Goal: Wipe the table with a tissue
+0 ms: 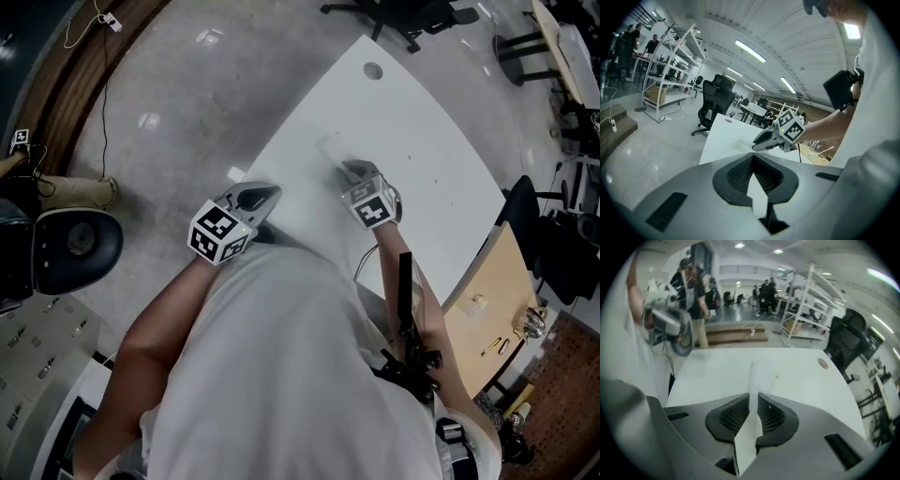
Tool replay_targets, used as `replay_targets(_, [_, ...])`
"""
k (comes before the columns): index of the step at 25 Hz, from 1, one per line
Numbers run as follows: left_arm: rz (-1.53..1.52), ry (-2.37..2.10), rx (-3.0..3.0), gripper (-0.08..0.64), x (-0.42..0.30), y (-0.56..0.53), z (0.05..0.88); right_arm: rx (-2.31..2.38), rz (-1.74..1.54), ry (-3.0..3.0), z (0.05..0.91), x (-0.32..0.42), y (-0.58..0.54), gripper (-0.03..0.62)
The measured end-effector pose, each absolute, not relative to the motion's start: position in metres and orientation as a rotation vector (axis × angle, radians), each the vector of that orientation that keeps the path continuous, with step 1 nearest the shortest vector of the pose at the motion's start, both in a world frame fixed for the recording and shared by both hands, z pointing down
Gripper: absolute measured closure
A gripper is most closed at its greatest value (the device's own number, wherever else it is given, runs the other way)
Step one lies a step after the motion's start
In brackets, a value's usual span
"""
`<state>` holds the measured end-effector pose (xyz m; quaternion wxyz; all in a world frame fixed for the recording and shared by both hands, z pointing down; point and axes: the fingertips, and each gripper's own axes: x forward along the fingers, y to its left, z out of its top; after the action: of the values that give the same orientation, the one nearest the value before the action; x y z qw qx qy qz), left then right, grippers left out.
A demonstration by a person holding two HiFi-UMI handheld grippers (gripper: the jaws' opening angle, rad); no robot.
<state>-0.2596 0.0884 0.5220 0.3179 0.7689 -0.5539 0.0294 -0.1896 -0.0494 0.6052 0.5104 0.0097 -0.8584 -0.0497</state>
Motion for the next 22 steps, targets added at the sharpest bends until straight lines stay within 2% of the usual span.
replay_targets(4, [0.073, -1.464, 2.006, 0.555, -0.263, 0.093, 0.525, 0.280, 0.124, -2.171, 0.590, -0.185, -0.096, 0.532])
replay_targets(11, [0.058, -1.479, 1.990, 0.555, -0.265, 0.097, 0.526, 0.440, 0.440, -2.209, 0.601, -0.183, -0.114, 0.531])
replay_targets(16, [0.053, -1.489, 1.978, 0.555, -0.267, 0.100, 0.525, 0.367, 0.270, -2.172, 0.600, -0.204, -0.117, 0.531])
replay_targets(22, [0.054, -1.499, 1.960, 0.555, -0.269, 0.104, 0.527, 0.378, 0.251, -2.148, 0.609, -0.217, -0.138, 0.531])
